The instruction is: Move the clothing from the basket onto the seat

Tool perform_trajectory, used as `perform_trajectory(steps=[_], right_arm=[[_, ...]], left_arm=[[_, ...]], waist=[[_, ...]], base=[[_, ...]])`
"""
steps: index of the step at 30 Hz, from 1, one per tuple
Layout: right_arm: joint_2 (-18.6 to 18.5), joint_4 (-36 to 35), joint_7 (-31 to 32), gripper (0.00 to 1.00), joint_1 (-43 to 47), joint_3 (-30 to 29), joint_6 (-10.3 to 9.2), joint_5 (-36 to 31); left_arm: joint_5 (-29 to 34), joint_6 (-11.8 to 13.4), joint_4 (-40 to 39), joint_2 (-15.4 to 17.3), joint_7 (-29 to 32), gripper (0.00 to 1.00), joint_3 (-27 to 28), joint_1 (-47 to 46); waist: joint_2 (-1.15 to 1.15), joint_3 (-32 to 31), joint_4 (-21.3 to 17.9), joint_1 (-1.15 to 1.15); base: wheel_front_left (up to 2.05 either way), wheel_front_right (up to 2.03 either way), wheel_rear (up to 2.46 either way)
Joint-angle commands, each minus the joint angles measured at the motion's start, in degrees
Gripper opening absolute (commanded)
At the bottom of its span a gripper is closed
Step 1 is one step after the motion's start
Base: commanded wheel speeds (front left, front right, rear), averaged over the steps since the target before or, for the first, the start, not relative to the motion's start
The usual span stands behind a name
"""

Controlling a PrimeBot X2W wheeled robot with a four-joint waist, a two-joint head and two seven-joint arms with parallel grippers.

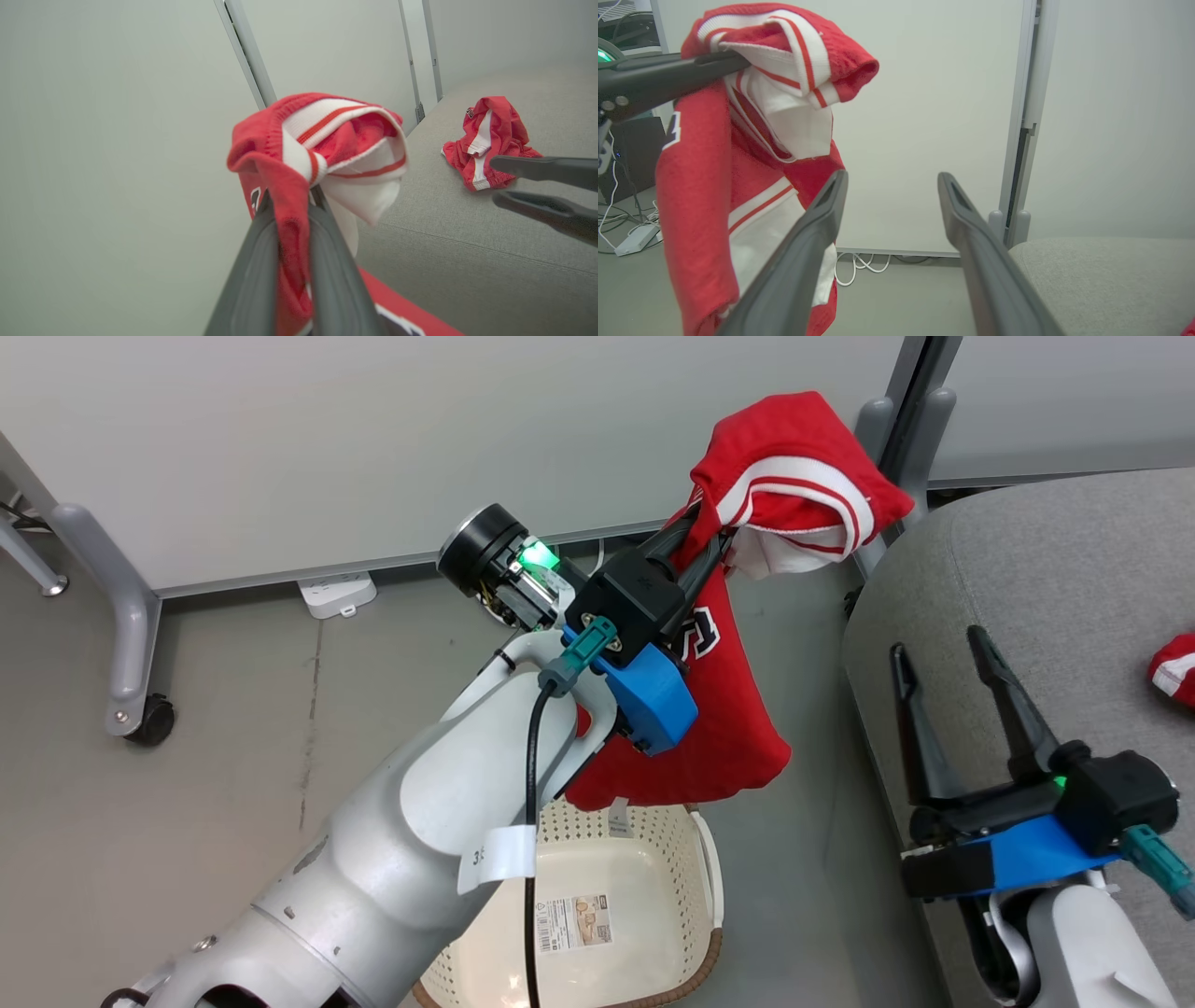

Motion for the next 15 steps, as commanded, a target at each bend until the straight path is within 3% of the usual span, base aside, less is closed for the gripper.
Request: perform_trajectory(steps=[1,15], right_arm=[[-0.3,-0.2,0.0,1.00,-0.3,1.0,0.01,0.0],[0.0,0.3,0.0,1.00,-3.9,12.6,0.01,1.6]], left_arm=[[-0.4,0.4,0.0,0.0,-0.3,0.00,0.0,0.3],[-1.0,1.0,-0.5,0.0,-0.3,0.00,-1.5,-0.3]], waist=[[0.00,0.3,0.1,0.00],[0.00,2.0,0.3,0.00]], base=[[0.00,0.00,0.00],[0.00,0.00,0.00]])
